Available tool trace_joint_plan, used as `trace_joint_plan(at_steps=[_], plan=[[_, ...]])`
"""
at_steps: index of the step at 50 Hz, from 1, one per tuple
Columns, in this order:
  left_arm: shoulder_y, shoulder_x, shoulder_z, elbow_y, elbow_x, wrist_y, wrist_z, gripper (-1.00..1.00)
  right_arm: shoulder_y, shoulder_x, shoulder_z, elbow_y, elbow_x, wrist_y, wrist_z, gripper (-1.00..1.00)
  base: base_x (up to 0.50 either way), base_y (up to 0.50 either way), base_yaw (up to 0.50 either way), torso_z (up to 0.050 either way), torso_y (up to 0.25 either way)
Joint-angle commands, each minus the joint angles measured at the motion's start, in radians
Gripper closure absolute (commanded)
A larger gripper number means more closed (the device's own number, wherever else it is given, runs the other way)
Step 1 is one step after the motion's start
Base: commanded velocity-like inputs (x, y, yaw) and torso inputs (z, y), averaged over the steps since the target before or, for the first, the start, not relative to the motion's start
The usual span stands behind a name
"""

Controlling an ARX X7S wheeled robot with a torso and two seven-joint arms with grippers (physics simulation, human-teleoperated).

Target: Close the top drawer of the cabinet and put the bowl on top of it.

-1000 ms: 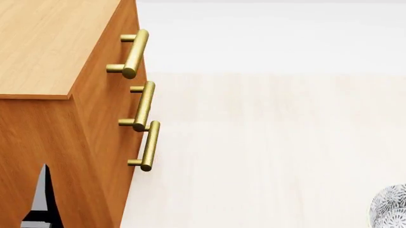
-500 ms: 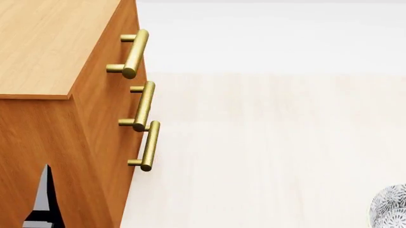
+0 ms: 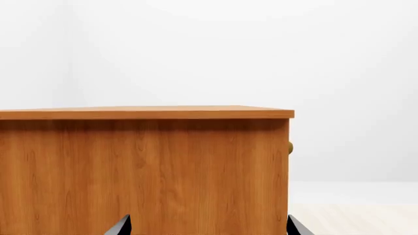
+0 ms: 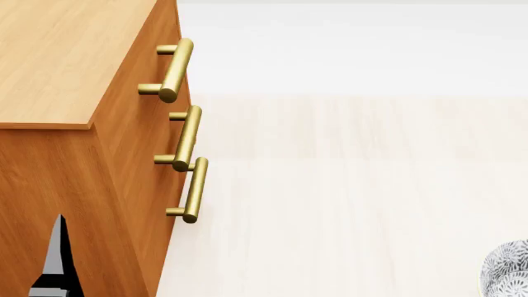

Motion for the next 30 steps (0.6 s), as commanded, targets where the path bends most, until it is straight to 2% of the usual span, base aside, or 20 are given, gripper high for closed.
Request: trace_joint_plan(at_steps=[1, 13, 30], plan=[[0.002, -0.002, 0.003, -0.007, -0.001, 0.007, -0.003, -1.00, -0.023, -0.050, -0.012, 0.066, 0.000, -0.030, -0.009, -1.00, 0.00, 0.00, 0.00, 0.000, 0.000], [-0.007, -0.001, 0.016, -0.018, 0.002, 0.007, -0.005, -1.00, -0.062, -0.080, -0.028, 0.138, 0.006, -0.099, -0.005, -1.00, 0.00, 0.00, 0.00, 0.000, 0.000], [-0.005, -0.003, 0.022, -0.035, 0.002, 0.025, -0.005, -1.00, -0.073, -0.109, -0.028, 0.179, 0.012, -0.115, -0.010, -1.00, 0.00, 0.00, 0.00, 0.000, 0.000]])
